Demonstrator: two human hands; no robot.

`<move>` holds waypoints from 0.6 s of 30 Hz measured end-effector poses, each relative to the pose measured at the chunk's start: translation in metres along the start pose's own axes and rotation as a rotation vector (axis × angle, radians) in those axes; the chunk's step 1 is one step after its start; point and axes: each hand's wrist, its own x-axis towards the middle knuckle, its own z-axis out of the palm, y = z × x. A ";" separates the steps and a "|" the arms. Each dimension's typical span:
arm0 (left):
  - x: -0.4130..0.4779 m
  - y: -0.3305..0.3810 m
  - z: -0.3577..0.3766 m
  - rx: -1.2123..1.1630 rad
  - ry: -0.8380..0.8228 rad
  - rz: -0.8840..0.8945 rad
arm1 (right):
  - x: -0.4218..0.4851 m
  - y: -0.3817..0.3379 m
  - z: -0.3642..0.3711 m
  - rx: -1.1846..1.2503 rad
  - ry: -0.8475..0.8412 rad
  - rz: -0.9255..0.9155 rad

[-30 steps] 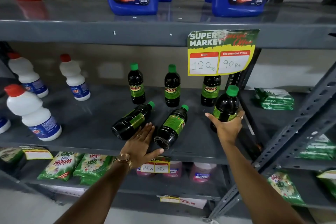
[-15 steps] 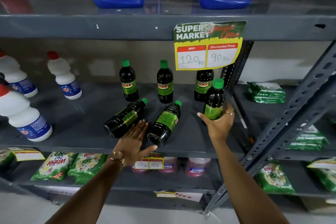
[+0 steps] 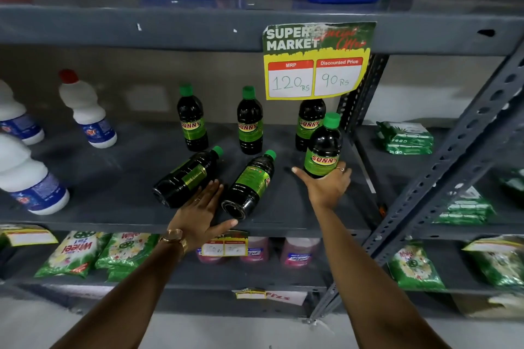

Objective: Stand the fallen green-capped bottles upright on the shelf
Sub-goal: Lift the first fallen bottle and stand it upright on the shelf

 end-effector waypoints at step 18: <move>-0.001 0.000 0.002 0.000 0.005 -0.013 | 0.005 0.018 -0.013 0.097 -0.173 -0.107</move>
